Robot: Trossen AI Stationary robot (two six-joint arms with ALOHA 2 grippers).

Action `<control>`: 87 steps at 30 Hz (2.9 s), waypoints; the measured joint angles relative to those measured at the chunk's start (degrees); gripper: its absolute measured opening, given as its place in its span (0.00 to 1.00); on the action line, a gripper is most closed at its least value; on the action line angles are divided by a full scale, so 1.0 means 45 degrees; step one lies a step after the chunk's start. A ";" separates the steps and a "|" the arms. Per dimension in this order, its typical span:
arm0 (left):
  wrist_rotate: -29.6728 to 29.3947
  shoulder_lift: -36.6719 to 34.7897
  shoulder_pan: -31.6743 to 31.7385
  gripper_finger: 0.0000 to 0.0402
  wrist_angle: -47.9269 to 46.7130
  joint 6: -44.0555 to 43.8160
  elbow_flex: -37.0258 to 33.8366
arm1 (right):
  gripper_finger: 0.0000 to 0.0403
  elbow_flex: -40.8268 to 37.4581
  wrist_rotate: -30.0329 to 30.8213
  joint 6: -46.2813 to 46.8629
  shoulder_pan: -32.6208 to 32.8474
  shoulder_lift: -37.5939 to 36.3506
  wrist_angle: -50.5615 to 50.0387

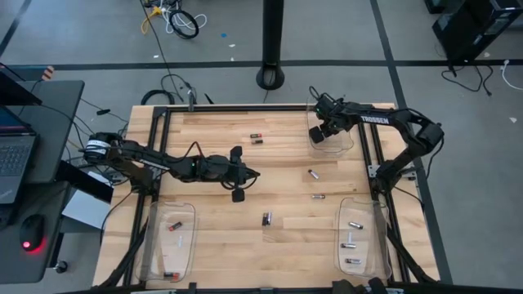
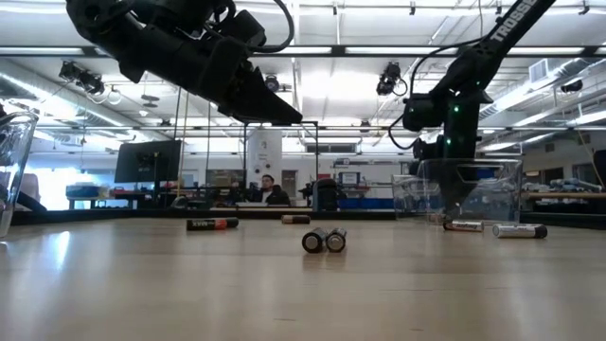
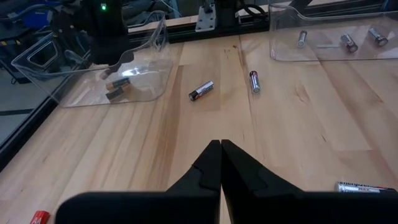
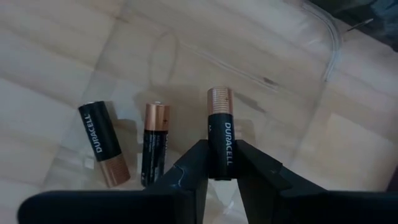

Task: Sort batteries
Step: Put the brown battery into the top transparent bin, then put the white battery into the bottom right transparent bin

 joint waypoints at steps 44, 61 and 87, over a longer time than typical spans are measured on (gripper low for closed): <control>0.0005 -0.0005 -0.0010 0.03 -0.0014 -0.0253 0.0000 | 0.19 -0.2807 0.0731 0.4083 1.0521 -0.4734 0.0393; 0.0005 -0.0010 -0.0019 0.03 -0.0174 -0.0257 0.0000 | 0.37 -0.2807 0.0794 0.3787 0.9921 -0.1569 0.0992; 0.0004 -0.0010 -0.0024 0.03 -0.0411 -0.0287 0.0000 | 0.15 -0.2509 -0.2317 0.2069 0.9482 -0.2679 0.1472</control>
